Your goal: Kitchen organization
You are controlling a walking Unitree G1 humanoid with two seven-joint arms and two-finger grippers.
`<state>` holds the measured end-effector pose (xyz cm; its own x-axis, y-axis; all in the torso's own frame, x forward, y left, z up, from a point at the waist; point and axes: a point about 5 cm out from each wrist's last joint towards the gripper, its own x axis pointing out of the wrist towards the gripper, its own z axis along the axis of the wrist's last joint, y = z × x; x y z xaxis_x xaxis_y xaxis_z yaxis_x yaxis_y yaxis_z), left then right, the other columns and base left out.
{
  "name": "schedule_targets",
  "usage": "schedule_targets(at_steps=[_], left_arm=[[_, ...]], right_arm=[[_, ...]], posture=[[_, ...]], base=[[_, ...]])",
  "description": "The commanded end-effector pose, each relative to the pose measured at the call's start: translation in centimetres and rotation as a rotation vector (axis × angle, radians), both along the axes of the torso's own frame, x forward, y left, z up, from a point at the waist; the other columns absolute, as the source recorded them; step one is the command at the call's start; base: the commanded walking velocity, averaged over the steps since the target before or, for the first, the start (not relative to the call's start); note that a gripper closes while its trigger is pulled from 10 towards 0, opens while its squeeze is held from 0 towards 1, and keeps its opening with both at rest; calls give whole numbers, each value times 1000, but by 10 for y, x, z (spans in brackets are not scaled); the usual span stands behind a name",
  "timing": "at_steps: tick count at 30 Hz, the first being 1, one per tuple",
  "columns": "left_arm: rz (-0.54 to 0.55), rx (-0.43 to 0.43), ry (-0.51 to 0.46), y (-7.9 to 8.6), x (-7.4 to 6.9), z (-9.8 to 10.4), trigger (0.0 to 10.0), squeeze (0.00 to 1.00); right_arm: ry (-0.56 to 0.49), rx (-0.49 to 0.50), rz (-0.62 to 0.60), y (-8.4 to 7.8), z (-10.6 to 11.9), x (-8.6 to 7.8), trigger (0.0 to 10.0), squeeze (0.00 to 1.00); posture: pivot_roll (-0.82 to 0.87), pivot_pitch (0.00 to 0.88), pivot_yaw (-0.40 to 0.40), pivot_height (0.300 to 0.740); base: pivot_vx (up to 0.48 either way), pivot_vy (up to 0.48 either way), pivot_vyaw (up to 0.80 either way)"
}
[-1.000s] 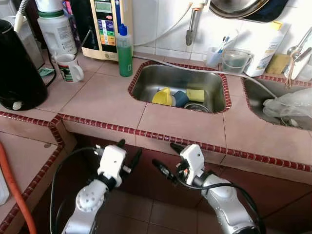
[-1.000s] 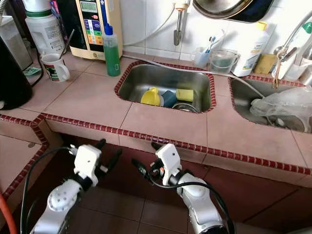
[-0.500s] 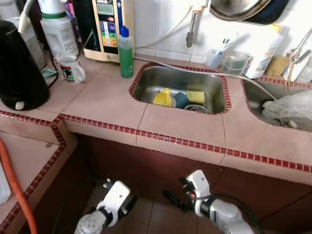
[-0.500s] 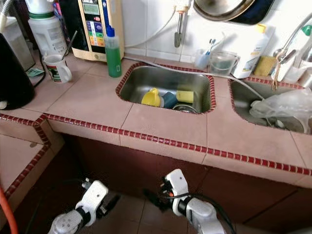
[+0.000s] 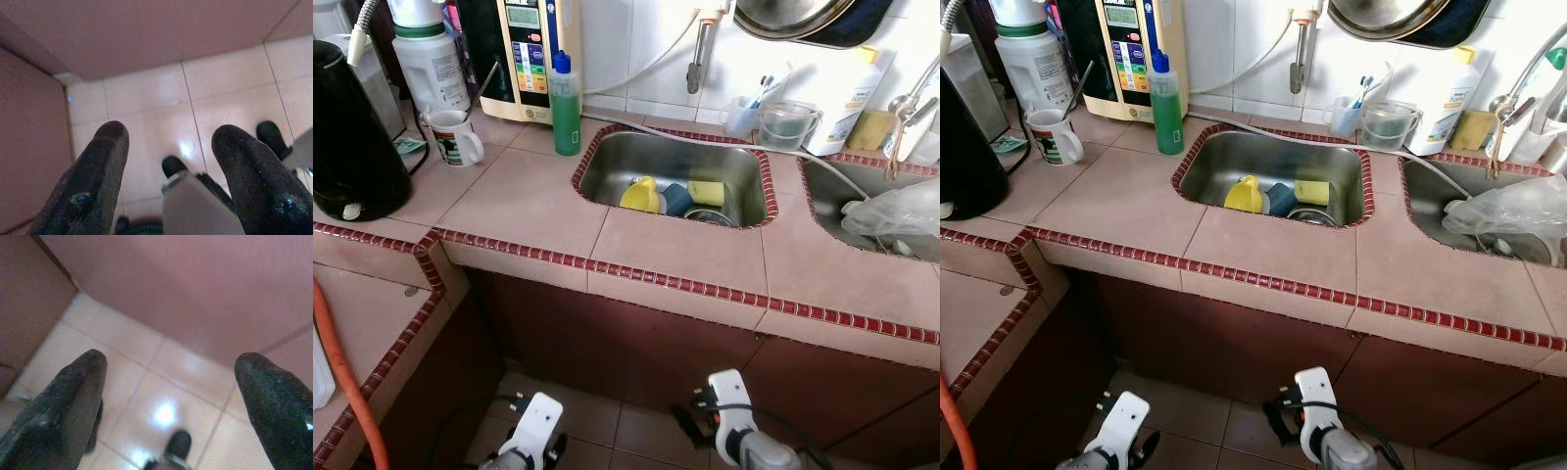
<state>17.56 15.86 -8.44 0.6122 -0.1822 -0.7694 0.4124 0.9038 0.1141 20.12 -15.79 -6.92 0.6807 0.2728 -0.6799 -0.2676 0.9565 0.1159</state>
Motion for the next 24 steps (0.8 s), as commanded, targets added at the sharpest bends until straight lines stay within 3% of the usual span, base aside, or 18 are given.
schedule_targets(at_steps=[1, 4, 6, 11, 24], left_arm=[[-3, 17, 40, 0, -10, -5, 10000, 0], [8, 15, 53, 1, -15, -7, 10000, 0], [13, 31, 78, 4, -22, -11, 10000, 0], [12, 52, 94, 6, -26, -13, 10000, 0], [15, 39, 77, 2, -19, -10, 10000, 0]], right_arm=[[63, -61, 1, -9, -9, -16, 10000, 0], [94, -80, -14, -13, -14, -25, 10000, 0], [143, -122, -18, -20, -21, -39, 10000, 0], [171, -160, -30, -24, -24, -47, 10000, 0], [162, -172, -41, -22, -23, -43, 10000, 0]], posture=[[-54, 0, -15, 740], [-59, 0, -9, 740], [-57, 0, -8, 740], [-52, 0, -10, 740], [-50, 0, -14, 740]], base=[[0, 0, 0], [0, 0, 0], [0, 0, 0], [0, 0, 0], [0, 0, 0]])
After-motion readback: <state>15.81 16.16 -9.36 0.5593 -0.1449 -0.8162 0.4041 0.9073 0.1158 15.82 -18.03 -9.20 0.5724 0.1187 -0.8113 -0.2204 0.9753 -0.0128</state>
